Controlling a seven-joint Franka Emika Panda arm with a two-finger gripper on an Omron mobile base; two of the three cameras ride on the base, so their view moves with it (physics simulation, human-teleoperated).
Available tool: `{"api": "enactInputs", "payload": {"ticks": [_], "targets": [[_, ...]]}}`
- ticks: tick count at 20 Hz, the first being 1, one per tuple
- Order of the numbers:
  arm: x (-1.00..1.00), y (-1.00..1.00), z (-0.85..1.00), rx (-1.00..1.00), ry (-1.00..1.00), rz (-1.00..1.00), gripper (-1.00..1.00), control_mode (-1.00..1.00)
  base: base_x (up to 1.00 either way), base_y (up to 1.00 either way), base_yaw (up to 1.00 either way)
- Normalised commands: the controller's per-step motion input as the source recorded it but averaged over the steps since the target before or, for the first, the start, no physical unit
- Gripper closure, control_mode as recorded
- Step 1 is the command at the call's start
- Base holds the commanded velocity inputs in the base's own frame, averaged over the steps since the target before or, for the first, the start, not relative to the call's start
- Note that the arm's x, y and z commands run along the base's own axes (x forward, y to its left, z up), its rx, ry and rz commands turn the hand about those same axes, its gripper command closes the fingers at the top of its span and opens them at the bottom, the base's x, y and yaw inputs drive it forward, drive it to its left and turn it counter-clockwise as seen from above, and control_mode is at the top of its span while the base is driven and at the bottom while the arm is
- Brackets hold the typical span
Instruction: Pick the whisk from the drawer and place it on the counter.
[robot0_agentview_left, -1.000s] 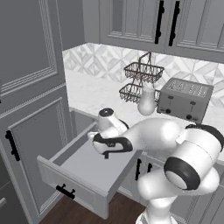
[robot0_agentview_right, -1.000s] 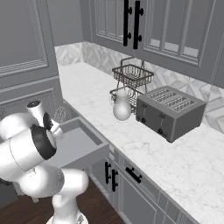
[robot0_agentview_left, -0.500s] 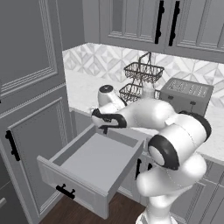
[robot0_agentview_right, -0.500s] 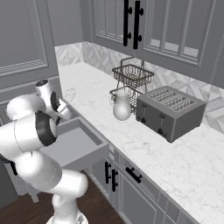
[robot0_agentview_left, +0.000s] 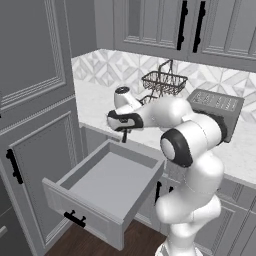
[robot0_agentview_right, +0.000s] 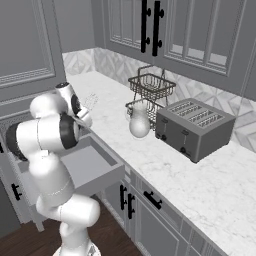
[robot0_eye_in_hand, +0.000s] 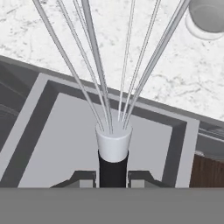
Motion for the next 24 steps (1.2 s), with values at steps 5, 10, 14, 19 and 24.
{"api": "enactInputs", "payload": {"ticks": [5,10,14,19,24], "targets": [[0.9,-0.25,-0.31,-0.01,0.05,0.04,1.0,-1.0,0.0,0.0,0.0],[0.95,-0.11,-0.46,-0.02,0.03,0.05,1.0,-1.0,0.0,0.0,0.0],[1.0,0.0,-0.37,-0.05,0.0,0.02,-1.0,-1.0,0.0,0.0,0.0],[0.83,0.0,-0.17,-0.02,0.0,0.0,-1.0,-1.0,0.0,0.0,0.0],[-0.18,-0.04,0.02,-0.01,-0.13,0.0,-1.0,-1.0,0.0,0.0,0.0]]}}
